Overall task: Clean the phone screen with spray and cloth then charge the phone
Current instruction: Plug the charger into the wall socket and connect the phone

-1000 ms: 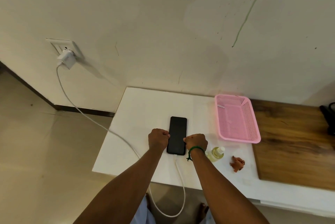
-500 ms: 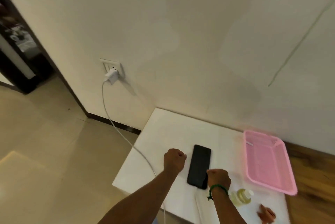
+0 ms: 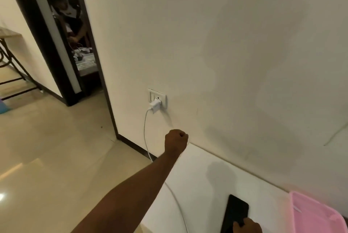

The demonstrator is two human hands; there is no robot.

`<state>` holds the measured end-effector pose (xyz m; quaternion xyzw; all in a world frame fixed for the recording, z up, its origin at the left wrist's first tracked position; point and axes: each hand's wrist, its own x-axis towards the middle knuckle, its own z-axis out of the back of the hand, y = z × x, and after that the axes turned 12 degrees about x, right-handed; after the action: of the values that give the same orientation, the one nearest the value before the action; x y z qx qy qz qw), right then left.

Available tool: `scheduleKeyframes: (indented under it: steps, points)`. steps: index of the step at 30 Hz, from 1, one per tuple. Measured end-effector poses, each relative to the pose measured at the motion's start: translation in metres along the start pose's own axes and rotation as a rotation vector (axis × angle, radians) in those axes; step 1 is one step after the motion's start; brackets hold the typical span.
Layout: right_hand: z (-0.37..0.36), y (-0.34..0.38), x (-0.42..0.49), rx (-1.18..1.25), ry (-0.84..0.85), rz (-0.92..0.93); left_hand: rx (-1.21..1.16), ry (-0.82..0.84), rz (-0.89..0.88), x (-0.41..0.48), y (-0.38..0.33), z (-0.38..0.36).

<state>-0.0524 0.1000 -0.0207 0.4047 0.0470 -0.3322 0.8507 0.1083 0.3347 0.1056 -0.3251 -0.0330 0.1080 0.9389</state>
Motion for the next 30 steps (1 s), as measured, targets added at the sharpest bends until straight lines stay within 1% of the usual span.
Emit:
scheduleKeyframes:
  steps: [1, 2, 4, 6, 7, 8, 10, 12, 14, 16, 19, 22, 25, 30]
  points:
    - [-0.004, 0.004, -0.002, 0.001, 0.005, 0.014, -0.017, -0.005, 0.018, 0.004, 0.003, 0.005]
    - [-0.009, 0.006, -0.008, -0.033, -0.028, 0.024, -0.034, -0.009, 0.028, 0.005, 0.007, 0.009]
    - [-0.013, 0.011, -0.022, -0.087, 0.002, 0.069, -0.04, 0.02, 0.005, 0.0, 0.014, 0.01]
    - [-0.013, 0.02, -0.04, -0.044, 0.047, 0.132, -0.022, 0.129, -0.051, -0.017, 0.019, 0.003]
    - [-0.01, 0.018, -0.05, -0.015, 0.047, 0.124, -0.021, 0.223, -0.072, -0.033, 0.023, -0.008]
    - [-0.008, 0.016, -0.057, 0.009, 0.013, 0.124, -0.02, 0.309, -0.094, -0.048, 0.026, -0.018]
    - [0.001, 0.003, -0.064, 0.083, -0.075, 0.075, 0.021, 0.437, -0.142, -0.082, 0.029, -0.043]
    - [0.009, -0.014, -0.074, 0.137, -0.113, 0.02, 0.09, 0.51, -0.225, -0.114, 0.033, -0.07]
    - [0.014, -0.032, -0.082, 0.16, -0.13, -0.039, 0.181, 0.595, -0.319, -0.144, 0.035, -0.097]
    - [0.013, -0.045, -0.088, 0.163, -0.093, -0.096, 0.289, 0.669, -0.369, -0.165, 0.036, -0.122]
    - [0.003, -0.057, -0.096, 0.094, -0.027, -0.14, 0.382, 0.692, -0.286, -0.181, 0.038, -0.146]
    - [-0.01, -0.064, -0.103, 0.092, 0.005, -0.167, 0.347, 0.701, -0.178, -0.19, 0.041, -0.157]
    - [-0.017, -0.067, -0.103, 0.081, -0.01, -0.139, 0.306, 0.736, -0.138, -0.198, 0.042, -0.166]
    - [-0.027, -0.069, -0.1, 0.076, -0.06, -0.1, 0.29, 0.701, -0.115, -0.208, 0.035, -0.179]
